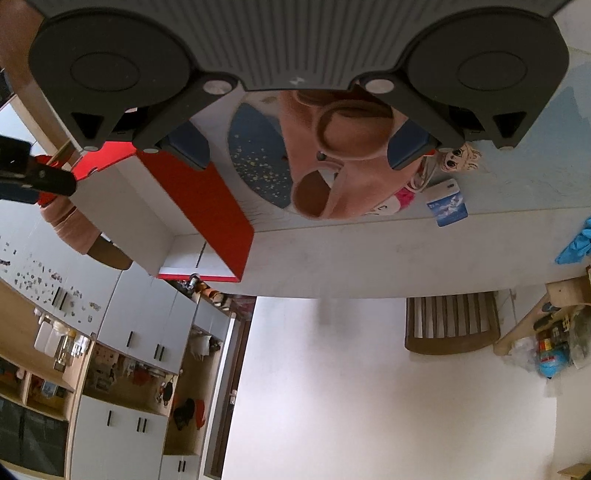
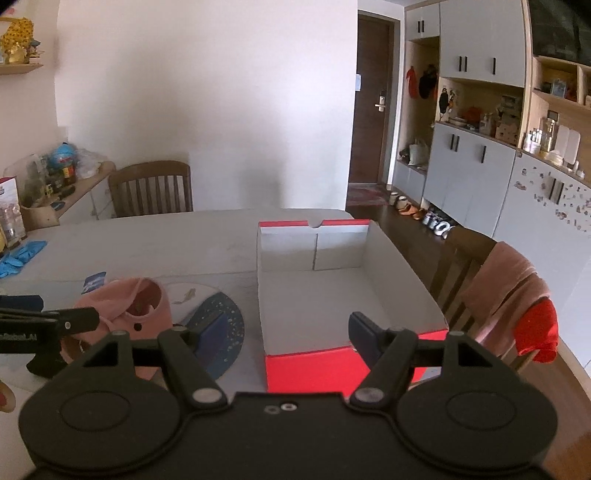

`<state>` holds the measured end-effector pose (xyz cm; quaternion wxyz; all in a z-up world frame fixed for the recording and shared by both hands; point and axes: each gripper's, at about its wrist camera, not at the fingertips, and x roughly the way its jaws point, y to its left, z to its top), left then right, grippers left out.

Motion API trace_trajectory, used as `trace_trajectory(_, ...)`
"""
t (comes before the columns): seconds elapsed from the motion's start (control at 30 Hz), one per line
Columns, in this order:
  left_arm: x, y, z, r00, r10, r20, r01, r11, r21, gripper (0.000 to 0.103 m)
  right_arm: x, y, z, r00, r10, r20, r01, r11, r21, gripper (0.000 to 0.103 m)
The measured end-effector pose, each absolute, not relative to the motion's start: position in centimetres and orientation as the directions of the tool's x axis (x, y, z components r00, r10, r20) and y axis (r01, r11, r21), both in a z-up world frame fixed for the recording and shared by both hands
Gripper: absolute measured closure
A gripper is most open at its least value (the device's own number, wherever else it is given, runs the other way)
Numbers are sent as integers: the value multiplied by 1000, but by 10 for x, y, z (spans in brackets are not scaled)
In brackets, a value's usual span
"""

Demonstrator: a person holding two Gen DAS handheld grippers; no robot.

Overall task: Organize objects
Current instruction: 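Move the left gripper toward the pink fleece garment on the table, then grasp the pink fleece garment with the left gripper and lift it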

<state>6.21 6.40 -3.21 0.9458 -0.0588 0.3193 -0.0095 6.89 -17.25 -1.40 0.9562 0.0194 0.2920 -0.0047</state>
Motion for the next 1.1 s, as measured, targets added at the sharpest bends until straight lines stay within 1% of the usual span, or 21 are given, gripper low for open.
trace_trajectory(0.07, 65, 71, -35, 792, -49, -608, -23, 994, -110, 0, 70, -168, -14, 829, -6, -560, 29, 999, 31, 31)
trace_trajectory(0.2, 67, 100, -36, 805, -34, -593, -63, 988, -143, 0, 72, -165, -13, 831, -25, -556, 50, 998, 30, 31)
trace_trajectory(0.33, 68, 132, -40, 788, 8, -615, -124, 982, -146, 0, 73, -161, -13, 825, -38, -564, 67, 997, 30, 31)
trace_trajectory(0.5, 62, 156, -45, 769, 28, -639, -172, 971, -164, 0, 80, -165, -13, 820, -57, -570, 89, 996, 28, 31)
trace_trajectory(0.6, 61, 154, -45, 771, 18, -636, -153, 976, -157, 0, 87, -174, -14, 816, -71, -573, 109, 994, 32, 31)
trace_trajectory(0.77, 70, 130, -45, 772, -4, -636, -87, 990, -112, 0, 100, -196, -18, 809, -94, -580, 134, 991, 28, 31)
trace_trajectory(0.93, 82, 104, -50, 760, -30, -650, -52, 993, -108, 0, 118, -223, -24, 800, -116, -588, 136, 991, -10, 31)
trace_trajectory(1.1, 99, 86, -60, 746, 5, -666, -71, 995, -72, 0, 145, -256, -33, 778, -130, -615, 113, 991, -66, 31)
